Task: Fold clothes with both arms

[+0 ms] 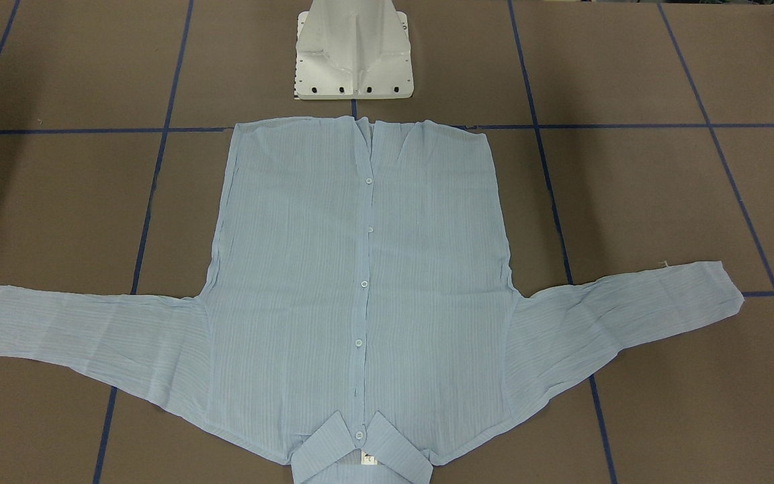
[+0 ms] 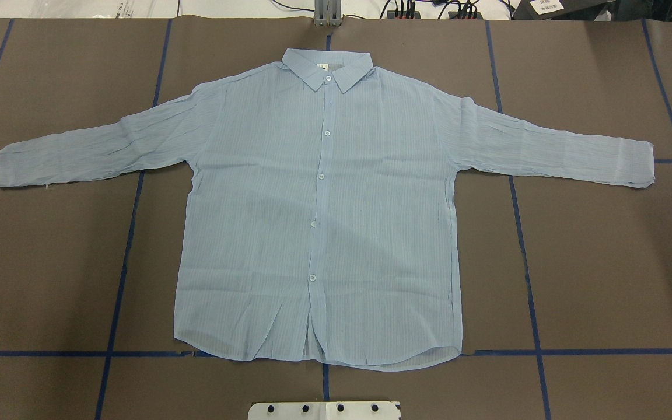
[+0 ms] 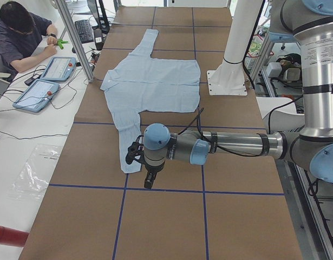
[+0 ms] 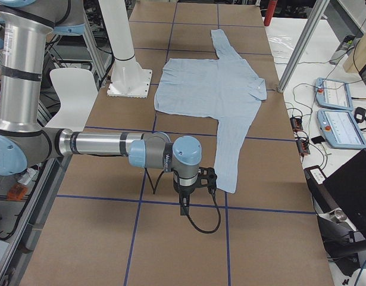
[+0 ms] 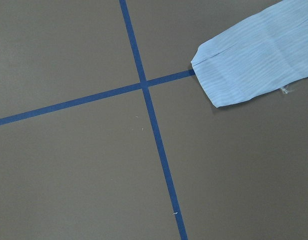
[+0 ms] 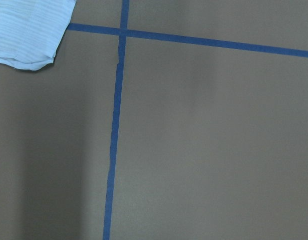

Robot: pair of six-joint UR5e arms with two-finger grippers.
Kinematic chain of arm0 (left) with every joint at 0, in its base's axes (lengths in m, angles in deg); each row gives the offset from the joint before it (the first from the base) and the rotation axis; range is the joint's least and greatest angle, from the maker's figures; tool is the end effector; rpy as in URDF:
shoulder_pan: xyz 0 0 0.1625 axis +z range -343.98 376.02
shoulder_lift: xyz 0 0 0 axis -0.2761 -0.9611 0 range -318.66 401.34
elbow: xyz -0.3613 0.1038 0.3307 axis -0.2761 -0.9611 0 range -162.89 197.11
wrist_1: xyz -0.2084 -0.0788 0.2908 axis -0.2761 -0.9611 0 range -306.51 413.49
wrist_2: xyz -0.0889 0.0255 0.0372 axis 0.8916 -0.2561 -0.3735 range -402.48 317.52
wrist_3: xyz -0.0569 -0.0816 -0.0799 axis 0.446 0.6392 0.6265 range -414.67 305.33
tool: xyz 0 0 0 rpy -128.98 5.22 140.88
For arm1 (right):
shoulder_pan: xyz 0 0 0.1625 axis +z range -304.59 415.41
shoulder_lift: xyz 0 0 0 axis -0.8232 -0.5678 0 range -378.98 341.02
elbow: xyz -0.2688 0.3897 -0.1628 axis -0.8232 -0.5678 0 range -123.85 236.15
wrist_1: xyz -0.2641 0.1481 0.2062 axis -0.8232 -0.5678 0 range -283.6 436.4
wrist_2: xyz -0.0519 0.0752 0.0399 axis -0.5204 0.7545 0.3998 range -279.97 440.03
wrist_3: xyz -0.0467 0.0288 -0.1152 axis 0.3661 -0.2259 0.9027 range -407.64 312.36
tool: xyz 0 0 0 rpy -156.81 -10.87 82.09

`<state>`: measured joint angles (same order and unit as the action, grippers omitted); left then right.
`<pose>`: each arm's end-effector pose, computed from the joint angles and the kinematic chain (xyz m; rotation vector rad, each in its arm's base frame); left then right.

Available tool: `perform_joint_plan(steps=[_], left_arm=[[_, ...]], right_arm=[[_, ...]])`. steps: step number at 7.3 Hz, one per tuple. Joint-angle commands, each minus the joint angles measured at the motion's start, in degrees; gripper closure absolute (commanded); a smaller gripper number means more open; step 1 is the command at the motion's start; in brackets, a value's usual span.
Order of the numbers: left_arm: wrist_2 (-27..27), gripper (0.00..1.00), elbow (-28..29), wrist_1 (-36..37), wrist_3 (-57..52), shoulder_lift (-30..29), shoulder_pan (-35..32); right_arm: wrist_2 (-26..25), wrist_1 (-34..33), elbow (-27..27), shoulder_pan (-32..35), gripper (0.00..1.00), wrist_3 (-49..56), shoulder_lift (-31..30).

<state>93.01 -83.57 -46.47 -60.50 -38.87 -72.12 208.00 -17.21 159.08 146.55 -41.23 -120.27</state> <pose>-0.0303 -0.3720 0.7197 0.2069 0.7861 0.2018 0.0616 -0.3380 0.7477 0.0108 -0.6635 -0.0772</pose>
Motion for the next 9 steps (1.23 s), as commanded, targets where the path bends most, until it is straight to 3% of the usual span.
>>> perform_joint_plan(steps=[1, 3, 5, 7, 8, 9], left_arm=[[-0.05, 0.00, -1.09, -0.06, -0.23, -0.12, 0.08], [-0.14, 0.00, -5.55, 0.03, -0.24, 0.22, 0.08], [-0.06, 0.00, -5.58, -2.41, 0.20, -1.87, 0.17], [0.03, 0.00, -3.31, -10.74, 0.38, -7.04, 0.08], [-0.14, 0.00, 1.14, -16.53, 0.29, -10.03, 0.17], [-0.06, 0.00, 3.45, -19.89, 0.55, -10.67, -0.01]], right_arm=[[0.00, 0.35, 0.60, -0.09, 0.00, 0.18, 0.13], [-0.09, 4.73, 0.69, -0.09, 0.00, 0.09, 0.05], [-0.70, 19.25, -0.53, -0.18, 0.00, -0.70, 1.79], [1.22, 23.20, -7.71, -0.18, 0.00, -2.27, 6.27], [4.27, 23.73, -8.70, -0.18, 0.00, -2.80, 6.55], [5.00, 28.69, -8.97, -1.22, 0.00, -3.94, 6.55]])
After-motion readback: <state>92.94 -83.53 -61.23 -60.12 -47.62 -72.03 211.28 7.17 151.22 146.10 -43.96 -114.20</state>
